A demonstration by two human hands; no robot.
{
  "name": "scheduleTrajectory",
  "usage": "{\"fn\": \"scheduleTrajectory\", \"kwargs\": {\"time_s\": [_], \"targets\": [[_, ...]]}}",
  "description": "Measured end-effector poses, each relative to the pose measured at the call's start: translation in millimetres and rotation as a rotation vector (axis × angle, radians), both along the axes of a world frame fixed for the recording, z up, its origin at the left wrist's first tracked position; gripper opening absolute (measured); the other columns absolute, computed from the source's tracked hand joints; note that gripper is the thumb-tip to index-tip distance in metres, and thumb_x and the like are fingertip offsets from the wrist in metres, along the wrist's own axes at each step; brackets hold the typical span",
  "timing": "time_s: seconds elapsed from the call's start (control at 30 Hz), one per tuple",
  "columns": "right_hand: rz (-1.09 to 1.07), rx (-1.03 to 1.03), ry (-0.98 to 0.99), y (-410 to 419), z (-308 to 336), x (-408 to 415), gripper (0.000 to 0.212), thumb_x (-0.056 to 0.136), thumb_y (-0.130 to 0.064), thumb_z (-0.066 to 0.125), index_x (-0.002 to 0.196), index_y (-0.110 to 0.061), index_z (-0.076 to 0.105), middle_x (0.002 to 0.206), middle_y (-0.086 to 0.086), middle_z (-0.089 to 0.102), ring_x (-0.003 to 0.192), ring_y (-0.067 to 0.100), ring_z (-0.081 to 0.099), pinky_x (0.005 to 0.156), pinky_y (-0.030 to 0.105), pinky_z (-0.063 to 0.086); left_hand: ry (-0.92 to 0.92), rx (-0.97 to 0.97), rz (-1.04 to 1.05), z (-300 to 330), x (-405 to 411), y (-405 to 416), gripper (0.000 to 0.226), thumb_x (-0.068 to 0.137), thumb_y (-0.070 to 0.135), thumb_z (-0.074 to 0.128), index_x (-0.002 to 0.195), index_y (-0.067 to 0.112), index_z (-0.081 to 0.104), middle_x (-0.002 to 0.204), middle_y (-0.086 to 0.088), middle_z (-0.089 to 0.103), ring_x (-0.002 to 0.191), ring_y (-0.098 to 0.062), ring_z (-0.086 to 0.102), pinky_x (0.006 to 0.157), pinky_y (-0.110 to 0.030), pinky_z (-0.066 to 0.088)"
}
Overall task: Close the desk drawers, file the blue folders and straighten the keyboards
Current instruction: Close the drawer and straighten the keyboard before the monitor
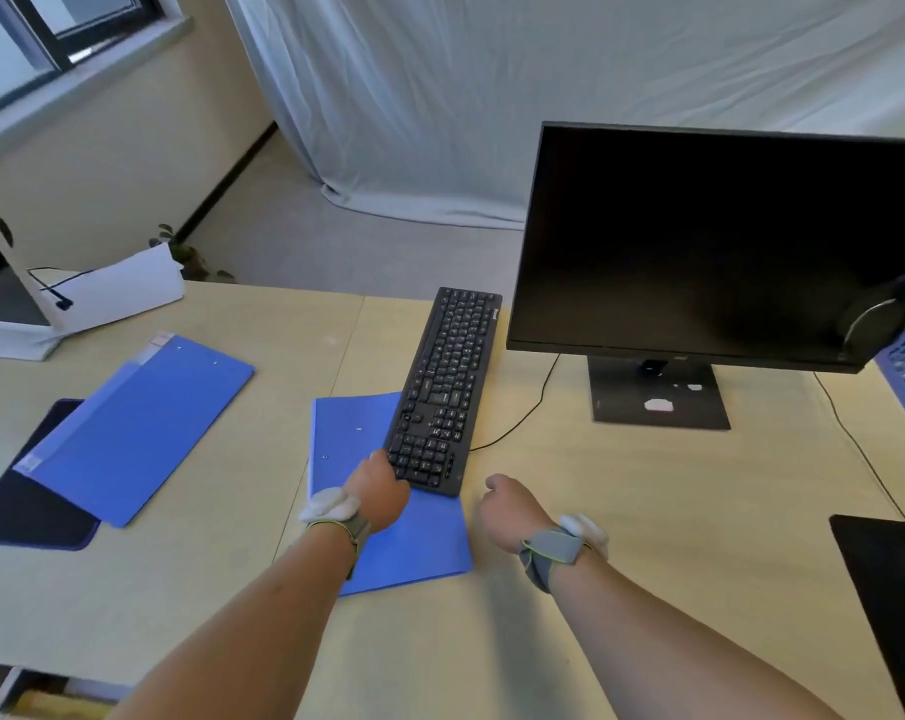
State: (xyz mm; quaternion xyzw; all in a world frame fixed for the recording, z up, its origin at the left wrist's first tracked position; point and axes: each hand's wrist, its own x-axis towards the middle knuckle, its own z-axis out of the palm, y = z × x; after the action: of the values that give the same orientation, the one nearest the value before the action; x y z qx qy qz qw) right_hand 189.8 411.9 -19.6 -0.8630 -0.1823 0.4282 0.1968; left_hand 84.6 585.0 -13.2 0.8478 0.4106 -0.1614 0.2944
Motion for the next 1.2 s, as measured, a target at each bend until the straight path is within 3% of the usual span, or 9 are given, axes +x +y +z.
{"fn": "scheduleTrajectory", "kwargs": {"time_s": [0.2,0.33,0.5,0.6,0.73,0.83,0.93,1.1,1.2], "targets": [[-0.086,0.019,0.017,12.4,-28.0,-2.6,0.005,0.092,-0.005,0.044,0.095,-0.008,0.043,0.105,0.016,0.057,0.083,0.029,0.05,0.069,0.032,0.038,0.004,-0.064,0.119,-23.7,6.7,11.3,0.023,0.091,0.014,0.049,0.112,0.004,0.049,0.108,-0.018,0.063,0.096,-0.038,0.061,0.073,-0.037,0.046],[-0.151,0.049,0.073,24.5,-43.5,-3.7,0.027,0.093,-0.006,0.045,0.119,0.001,0.049,0.118,0.02,0.058,0.1,0.034,0.059,0.074,0.036,0.043,-0.008,-0.138,0.209,-35.3,14.1,23.6,0.023,0.089,0.006,0.045,0.112,0.003,0.05,0.104,-0.017,0.063,0.09,-0.035,0.057,0.071,-0.036,0.042],[-0.152,0.096,0.134,32.8,-56.3,-0.7,0.028,0.084,-0.009,0.044,0.111,-0.014,0.052,0.112,0.012,0.064,0.08,0.026,0.057,0.067,0.037,0.047,-0.059,-0.172,0.219,-36.3,20.1,28.1,0.022,0.09,0.002,0.043,0.11,0.006,0.052,0.098,-0.012,0.058,0.086,-0.033,0.055,0.064,-0.032,0.039],[-0.152,0.089,0.152,36.8,-79.6,5.2,0.036,0.078,-0.016,0.045,0.112,-0.022,0.055,0.111,0.004,0.067,0.087,0.033,0.067,0.063,0.037,0.051,-0.074,-0.164,0.221,-31.3,27.4,32.6,0.011,0.089,0.001,0.043,0.086,0.011,0.048,0.09,-0.012,0.055,0.076,-0.029,0.051,0.059,-0.031,0.039],[-0.182,0.095,0.166,33.2,-86.6,8.3,0.033,0.074,-0.015,0.047,0.105,-0.017,0.059,0.104,0.007,0.068,0.087,0.035,0.067,0.061,0.033,0.044,-0.102,-0.198,0.271,-25.1,33.4,42.4,0.034,0.089,-0.003,0.041,0.069,0.023,0.034,0.076,-0.006,0.043,0.077,-0.027,0.044,0.065,-0.034,0.04],[-0.227,0.121,0.146,30.0,-61.8,13.7,0.025,0.077,-0.012,0.052,0.098,-0.005,0.061,0.09,0.01,0.066,0.072,0.03,0.059,0.058,0.031,0.036,-0.157,-0.283,0.254,-22.9,39.1,50.8,0.021,0.086,-0.005,0.043,0.076,0.005,0.059,0.07,-0.013,0.051,0.068,-0.027,0.046,0.062,-0.038,0.049],[-0.336,0.176,0.123,23.0,-44.9,19.7,0.017,0.078,-0.024,0.053,0.082,-0.008,0.058,0.078,0.011,0.06,0.068,0.025,0.051,0.06,0.033,0.035,-0.198,-0.418,0.231,-12.5,46.6,43.9,0.017,0.094,0.003,0.045,0.084,0.012,0.056,0.074,-0.008,0.049,0.069,-0.024,0.046,0.057,-0.029,0.047],[-0.549,0.268,0.226,5.4,-40.0,24.1,0.023,0.097,-0.024,0.049,0.1,-0.007,0.064,0.077,0.01,0.065,0.074,0.028,0.063,0.065,0.036,0.041,-0.273,-0.552,0.276,-2.8,60.2,27.1,0.016,0.1,0.01,0.048,0.088,0.005,0.056,0.085,-0.014,0.054,0.073,-0.027,0.058,0.053,-0.026,0.056],[-0.672,0.332,0.186,-10.3,-32.9,28.2,0.016,0.091,-0.027,0.053,0.089,-0.017,0.064,0.078,0.009,0.068,0.077,0.036,0.067,0.066,0.039,0.043,-0.31,-0.584,0.3,7.5,67.9,11.2,0.013,0.101,0.007,0.047,0.09,0.003,0.052,0.093,-0.019,0.055,0.073,-0.031,0.063,0.055,-0.03,0.06]]}}
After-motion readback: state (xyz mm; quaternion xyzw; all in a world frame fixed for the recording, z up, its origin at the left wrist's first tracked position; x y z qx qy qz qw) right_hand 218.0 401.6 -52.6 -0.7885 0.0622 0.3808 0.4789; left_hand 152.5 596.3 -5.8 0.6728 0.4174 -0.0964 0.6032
